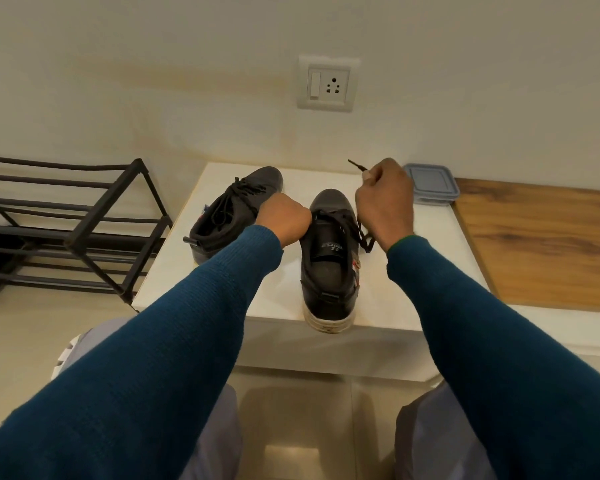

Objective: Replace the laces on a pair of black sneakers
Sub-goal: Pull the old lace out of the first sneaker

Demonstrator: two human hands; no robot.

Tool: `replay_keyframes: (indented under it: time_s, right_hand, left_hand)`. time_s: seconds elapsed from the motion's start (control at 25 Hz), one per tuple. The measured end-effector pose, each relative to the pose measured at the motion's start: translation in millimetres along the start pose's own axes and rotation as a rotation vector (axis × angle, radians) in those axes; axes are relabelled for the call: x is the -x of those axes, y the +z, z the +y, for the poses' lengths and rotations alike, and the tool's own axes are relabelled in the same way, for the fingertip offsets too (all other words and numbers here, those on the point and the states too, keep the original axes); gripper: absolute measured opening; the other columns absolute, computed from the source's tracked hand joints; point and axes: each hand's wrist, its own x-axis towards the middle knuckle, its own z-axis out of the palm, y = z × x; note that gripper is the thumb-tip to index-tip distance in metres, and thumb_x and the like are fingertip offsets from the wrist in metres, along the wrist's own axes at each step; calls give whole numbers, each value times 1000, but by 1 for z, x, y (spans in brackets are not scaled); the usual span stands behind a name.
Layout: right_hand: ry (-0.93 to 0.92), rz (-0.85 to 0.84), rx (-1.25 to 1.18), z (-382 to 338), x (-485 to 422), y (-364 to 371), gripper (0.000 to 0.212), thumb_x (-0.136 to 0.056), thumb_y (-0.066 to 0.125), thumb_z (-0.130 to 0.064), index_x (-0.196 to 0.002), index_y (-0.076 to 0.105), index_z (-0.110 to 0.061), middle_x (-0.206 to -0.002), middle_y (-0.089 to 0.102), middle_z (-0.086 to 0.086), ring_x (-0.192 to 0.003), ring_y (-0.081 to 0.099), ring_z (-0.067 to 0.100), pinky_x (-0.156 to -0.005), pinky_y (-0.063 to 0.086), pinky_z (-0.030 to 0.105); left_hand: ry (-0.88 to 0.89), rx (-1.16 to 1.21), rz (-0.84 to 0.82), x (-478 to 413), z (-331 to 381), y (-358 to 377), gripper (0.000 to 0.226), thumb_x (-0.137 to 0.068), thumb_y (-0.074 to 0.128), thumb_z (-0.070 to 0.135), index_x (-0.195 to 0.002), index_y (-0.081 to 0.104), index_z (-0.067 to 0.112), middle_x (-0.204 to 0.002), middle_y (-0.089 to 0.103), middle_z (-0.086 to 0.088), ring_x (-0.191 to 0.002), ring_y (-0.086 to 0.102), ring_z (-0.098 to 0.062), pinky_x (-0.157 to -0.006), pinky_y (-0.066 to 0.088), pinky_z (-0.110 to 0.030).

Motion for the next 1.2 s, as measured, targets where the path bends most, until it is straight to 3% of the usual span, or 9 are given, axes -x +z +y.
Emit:
replay_keyframes:
  time_s: [0.12,0.24,0.32,0.48,0.6,0.76,1.0,1.12,1.2]
  right_hand:
    - [36,-112,328,14,-7,-8,26,-95,55,-28,-106,63,-6,-113,59,8,-105,58,27,-85,52,39]
    - [-1,-369,180,13,8,1,42,-91,59,-53,-107,68,-15,-102,65,-1,-90,63,17,-72,50,29]
    - [-62,-519,265,11,17,8,28,-91,63,-40,-96,74,-14,-87,70,2,-76,66,17,-63,54,29]
    - [152,-478,28,20,18,3,21,-93,55,-7,-100,74,-10,-91,71,10,-81,69,26,-70,63,39]
    - [421,-515,-212,21,17,-6,17,-93,56,-7,-103,70,-4,-98,71,18,-78,70,26,-65,61,36]
    - [408,-585,-244,24,18,-14,19,-97,55,-11,-108,70,-6,-100,71,17,-82,69,24,-71,61,36]
    - [519,-566,-307,25,16,-21,22,-95,51,-4,-107,69,-2,-94,70,16,-76,68,23,-67,61,36]
    - [513,-588,-276,25,15,-21,23,-97,49,-4,-110,67,-1,-97,70,16,-82,69,26,-73,62,40]
    - [483,-614,-256,25,15,-22,21,-99,49,-7,-111,67,-4,-101,70,16,-89,71,27,-77,63,41]
  left_hand:
    - [81,-185,-22,-2,-1,1,34,-96,49,8,-63,41,10,-59,38,-2,-54,33,-15,-50,27,-23]
    - [108,-123,0,0,0,-1,25,-88,55,7,-63,47,8,-58,47,-3,-56,43,-18,-50,38,-27]
    - [137,-120,-4,5,5,-6,9,-87,56,8,-88,65,9,-85,64,-8,-77,61,-21,-70,58,-36]
    - [195,-248,-13,7,10,-1,56,-88,57,10,-142,53,24,-145,51,-7,-119,58,-26,-100,52,-39]
    - [359,-539,17,8,16,16,53,-88,60,14,-138,57,30,-139,45,-6,-125,47,-27,-101,48,-41]
    - [460,-779,80,5,21,36,32,-95,62,31,-125,66,21,-126,51,-6,-117,47,-26,-90,47,-38]
    - [205,-541,165,-11,22,25,22,-98,43,13,-99,63,7,-113,62,-17,-91,56,-25,-71,38,-30]
    - [195,-459,248,-13,17,20,32,-93,48,13,-118,61,-2,-122,59,-19,-115,57,-35,-89,45,-38]
    - [428,-594,208,-6,20,28,41,-93,55,20,-133,56,11,-136,52,-10,-130,44,-32,-108,35,-43]
